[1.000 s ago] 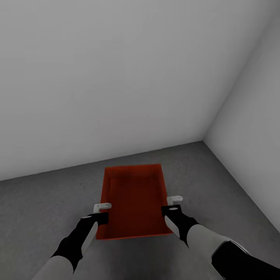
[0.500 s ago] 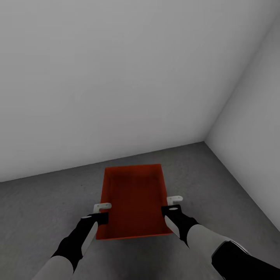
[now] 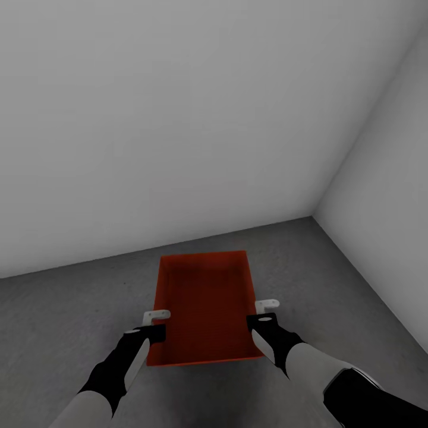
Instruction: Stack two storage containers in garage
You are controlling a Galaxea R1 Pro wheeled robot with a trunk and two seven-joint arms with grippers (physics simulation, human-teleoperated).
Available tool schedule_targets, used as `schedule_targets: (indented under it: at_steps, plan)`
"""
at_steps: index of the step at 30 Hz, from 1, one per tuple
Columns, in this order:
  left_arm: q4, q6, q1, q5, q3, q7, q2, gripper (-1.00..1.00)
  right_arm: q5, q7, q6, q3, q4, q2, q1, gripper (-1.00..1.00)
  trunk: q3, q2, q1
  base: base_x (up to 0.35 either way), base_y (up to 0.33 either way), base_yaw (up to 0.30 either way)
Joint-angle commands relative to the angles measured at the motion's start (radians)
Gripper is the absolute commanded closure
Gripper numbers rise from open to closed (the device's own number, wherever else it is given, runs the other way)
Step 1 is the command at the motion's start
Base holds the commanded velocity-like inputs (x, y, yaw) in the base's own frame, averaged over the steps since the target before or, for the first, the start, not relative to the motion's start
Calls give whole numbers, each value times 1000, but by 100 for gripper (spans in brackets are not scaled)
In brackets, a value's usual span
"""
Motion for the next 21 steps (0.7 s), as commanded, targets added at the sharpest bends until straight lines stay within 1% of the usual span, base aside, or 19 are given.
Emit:
schedule_targets:
  at_steps: [1,9,16,21]
  plan:
    - [-4,-33,0,-54,-5,18,12,100,-45,14,5,25,0,0,0,100,-2,-2,0,0,0,0]
    - [-3,-33,0,-54,-3,19,12,100,-45,14,5,25,0,-1,0,100,-2,-2,0,5,1,0]
    - [1,-33,0,-54,-3,19,12,100,-45,14,5,25,0,-1,0,100,-2,-2,0,169,85,0]
    - [-3,-33,0,-54,-4,20,12,100,-45,14,5,25,0,-1,0,100,-2,-2,0,40,20,0]
